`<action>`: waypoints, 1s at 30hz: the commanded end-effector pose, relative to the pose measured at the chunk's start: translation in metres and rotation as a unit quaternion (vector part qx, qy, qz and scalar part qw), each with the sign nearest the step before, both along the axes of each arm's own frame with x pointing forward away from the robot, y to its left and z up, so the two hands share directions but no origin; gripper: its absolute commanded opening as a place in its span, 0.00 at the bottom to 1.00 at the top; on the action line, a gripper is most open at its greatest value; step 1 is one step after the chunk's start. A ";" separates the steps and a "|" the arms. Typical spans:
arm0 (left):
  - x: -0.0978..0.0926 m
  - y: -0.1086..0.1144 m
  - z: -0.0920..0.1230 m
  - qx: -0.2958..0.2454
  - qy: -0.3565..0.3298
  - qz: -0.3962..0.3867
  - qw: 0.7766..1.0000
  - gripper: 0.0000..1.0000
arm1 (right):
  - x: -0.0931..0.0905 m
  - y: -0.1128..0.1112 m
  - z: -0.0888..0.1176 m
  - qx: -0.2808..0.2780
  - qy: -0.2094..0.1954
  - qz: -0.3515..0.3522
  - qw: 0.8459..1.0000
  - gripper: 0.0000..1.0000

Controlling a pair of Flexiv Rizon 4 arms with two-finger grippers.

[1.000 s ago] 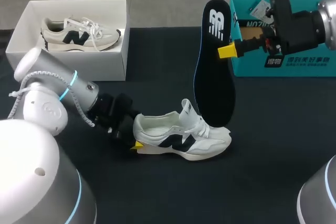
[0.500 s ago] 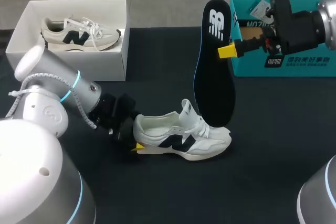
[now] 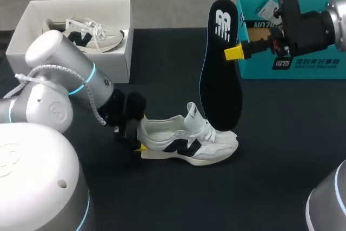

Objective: Take the shoe out of the shoebox, open the shoe tongue, remove and reinsert the insole, then place the shoe into the shoebox

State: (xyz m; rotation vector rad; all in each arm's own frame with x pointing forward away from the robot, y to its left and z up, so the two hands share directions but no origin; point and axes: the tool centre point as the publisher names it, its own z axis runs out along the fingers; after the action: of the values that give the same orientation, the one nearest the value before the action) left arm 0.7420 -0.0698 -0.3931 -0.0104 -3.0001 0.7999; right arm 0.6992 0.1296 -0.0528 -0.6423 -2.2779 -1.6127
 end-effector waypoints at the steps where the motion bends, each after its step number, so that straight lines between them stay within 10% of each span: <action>1: 0.006 0.000 0.014 0.062 0.006 -0.005 0.998 1.00 | 0.001 0.002 -0.001 -0.001 0.000 -0.001 1.000 0.00; 30: 0.009 -0.006 0.055 0.170 -0.018 -0.050 0.984 1.00 | 0.001 0.002 -0.001 -0.001 0.000 -0.001 1.000 0.00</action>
State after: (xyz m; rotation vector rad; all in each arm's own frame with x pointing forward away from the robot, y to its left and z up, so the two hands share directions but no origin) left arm 0.7508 -0.0752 -0.3375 -0.1670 -3.0964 0.2830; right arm 0.6992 0.1296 -0.0528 -0.6422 -2.2780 -1.6126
